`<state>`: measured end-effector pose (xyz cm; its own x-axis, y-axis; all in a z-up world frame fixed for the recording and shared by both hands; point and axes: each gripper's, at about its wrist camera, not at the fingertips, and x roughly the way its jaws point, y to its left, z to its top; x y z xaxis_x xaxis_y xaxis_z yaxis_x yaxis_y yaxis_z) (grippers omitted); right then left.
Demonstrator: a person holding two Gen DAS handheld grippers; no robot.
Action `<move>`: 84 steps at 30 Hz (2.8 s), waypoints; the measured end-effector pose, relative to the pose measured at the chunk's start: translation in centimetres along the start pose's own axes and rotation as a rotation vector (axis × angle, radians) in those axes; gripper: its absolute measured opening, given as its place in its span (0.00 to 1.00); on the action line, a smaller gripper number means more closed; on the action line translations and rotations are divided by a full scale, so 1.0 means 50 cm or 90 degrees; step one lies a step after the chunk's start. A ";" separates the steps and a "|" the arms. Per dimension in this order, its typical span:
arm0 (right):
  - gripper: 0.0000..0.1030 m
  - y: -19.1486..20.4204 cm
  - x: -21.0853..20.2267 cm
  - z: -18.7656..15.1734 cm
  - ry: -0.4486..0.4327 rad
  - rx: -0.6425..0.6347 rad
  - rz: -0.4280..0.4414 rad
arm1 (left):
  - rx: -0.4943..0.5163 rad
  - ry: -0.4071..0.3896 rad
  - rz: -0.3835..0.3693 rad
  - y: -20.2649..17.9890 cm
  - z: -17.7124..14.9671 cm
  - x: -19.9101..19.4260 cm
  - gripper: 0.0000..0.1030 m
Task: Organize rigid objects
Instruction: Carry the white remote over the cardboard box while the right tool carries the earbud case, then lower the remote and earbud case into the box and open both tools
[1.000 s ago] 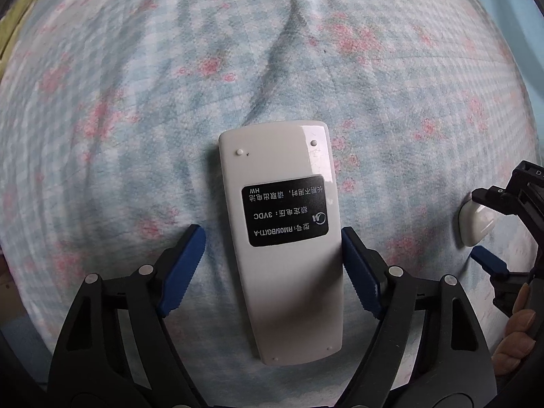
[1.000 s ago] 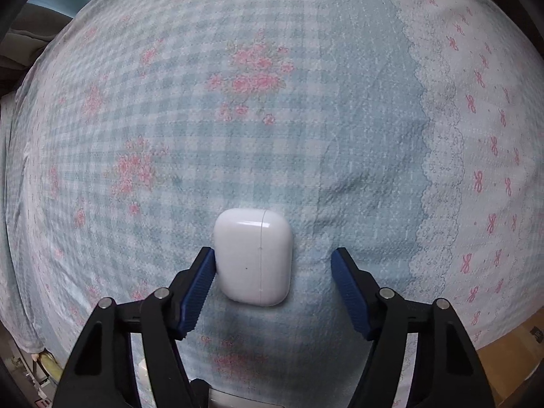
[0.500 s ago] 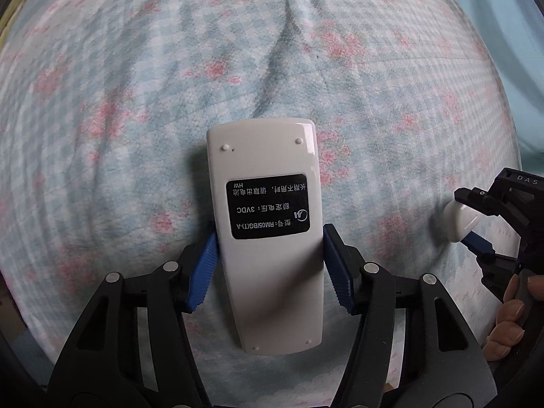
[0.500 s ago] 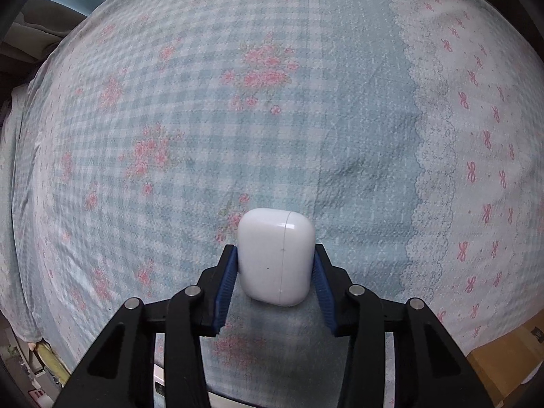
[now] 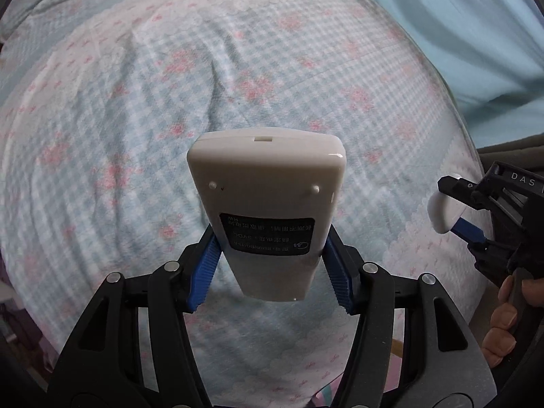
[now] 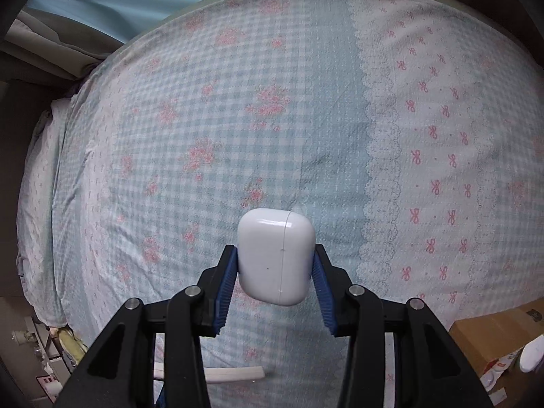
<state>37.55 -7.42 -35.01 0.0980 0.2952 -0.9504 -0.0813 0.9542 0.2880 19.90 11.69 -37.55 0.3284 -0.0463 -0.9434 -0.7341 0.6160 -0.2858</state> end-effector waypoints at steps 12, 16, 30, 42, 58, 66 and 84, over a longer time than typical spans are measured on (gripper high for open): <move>0.39 -0.089 -0.283 -0.121 -0.125 0.024 0.049 | 0.160 -0.059 -0.066 -0.145 -0.026 -0.192 0.53; 0.39 -0.168 -0.382 -0.183 -0.164 0.040 0.041 | 0.250 -0.070 -0.101 -0.212 -0.074 -0.266 0.53; 0.39 -0.496 -0.554 -0.428 -0.223 0.161 -0.045 | 0.459 0.001 -0.210 -0.404 -0.348 -0.338 0.53; 0.39 -0.656 -0.512 -0.556 -0.208 0.241 -0.046 | 0.593 0.060 -0.198 -0.508 -0.531 -0.277 0.53; 0.39 -0.702 -0.307 -0.531 -0.157 0.201 -0.015 | 0.905 0.103 -0.086 -0.623 -0.650 -0.112 0.53; 0.39 -0.674 -0.245 -0.527 -0.164 0.083 -0.037 | 1.111 0.140 -0.062 -0.663 -0.719 -0.031 0.53; 1.00 -0.664 -0.252 -0.570 -0.159 0.107 -0.102 | 1.131 0.165 -0.084 -0.620 -0.698 -0.069 1.00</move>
<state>10.73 -44.21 -35.96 0.3380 0.1238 -0.9330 0.1172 0.9781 0.1722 20.76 -34.70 -31.34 0.1066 -0.1619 -0.9810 0.7927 0.6094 -0.0144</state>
